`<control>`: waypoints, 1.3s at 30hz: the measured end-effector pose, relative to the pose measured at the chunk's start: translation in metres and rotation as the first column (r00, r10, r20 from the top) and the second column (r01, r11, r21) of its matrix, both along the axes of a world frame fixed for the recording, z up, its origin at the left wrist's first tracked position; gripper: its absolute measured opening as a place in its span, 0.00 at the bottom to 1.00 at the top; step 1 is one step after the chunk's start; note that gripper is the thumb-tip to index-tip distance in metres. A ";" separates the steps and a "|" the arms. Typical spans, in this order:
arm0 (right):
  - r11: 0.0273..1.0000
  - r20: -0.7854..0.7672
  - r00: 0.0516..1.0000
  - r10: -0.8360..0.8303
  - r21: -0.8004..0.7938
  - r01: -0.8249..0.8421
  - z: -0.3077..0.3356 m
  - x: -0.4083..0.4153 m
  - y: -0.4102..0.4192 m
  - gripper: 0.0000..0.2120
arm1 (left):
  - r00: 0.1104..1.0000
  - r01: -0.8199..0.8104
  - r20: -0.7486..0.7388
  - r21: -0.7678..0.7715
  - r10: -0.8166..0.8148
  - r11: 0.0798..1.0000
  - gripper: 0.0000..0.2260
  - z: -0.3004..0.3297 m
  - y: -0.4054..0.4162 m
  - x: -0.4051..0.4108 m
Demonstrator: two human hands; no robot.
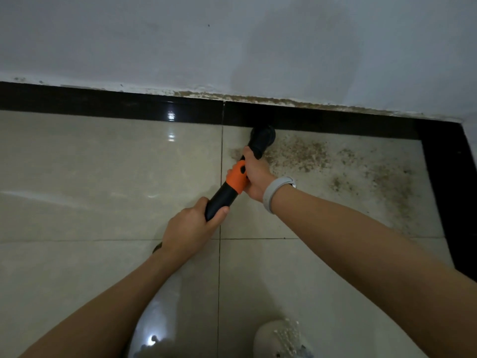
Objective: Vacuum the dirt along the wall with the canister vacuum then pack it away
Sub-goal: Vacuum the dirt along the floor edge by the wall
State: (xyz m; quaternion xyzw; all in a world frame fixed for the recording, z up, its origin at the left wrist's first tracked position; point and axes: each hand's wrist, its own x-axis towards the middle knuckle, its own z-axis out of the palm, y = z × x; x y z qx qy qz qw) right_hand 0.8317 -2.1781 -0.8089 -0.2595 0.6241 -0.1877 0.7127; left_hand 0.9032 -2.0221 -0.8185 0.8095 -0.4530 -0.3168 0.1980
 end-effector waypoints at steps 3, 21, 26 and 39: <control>0.998 0.081 0.996 -0.039 0.052 0.035 0.000 -0.002 0.010 0.12 | 0.999 0.003 0.045 0.011 -0.003 1.000 0.15 0.001 -0.003 0.000; 0.996 0.134 0.991 0.022 0.086 -0.034 0.007 -0.011 0.003 0.12 | 0.980 0.200 -0.063 0.205 -0.191 0.958 0.18 0.033 -0.030 0.008; 0.998 0.088 0.995 -0.051 0.048 0.047 0.004 -0.061 -0.033 0.08 | 0.940 0.336 -0.009 0.198 -0.341 0.921 0.21 0.035 -0.076 -0.026; 0.978 0.072 0.975 -0.208 0.016 0.207 -0.002 -0.140 -0.073 0.08 | 0.882 0.456 0.049 0.169 -0.469 0.874 0.19 0.016 -0.125 -0.099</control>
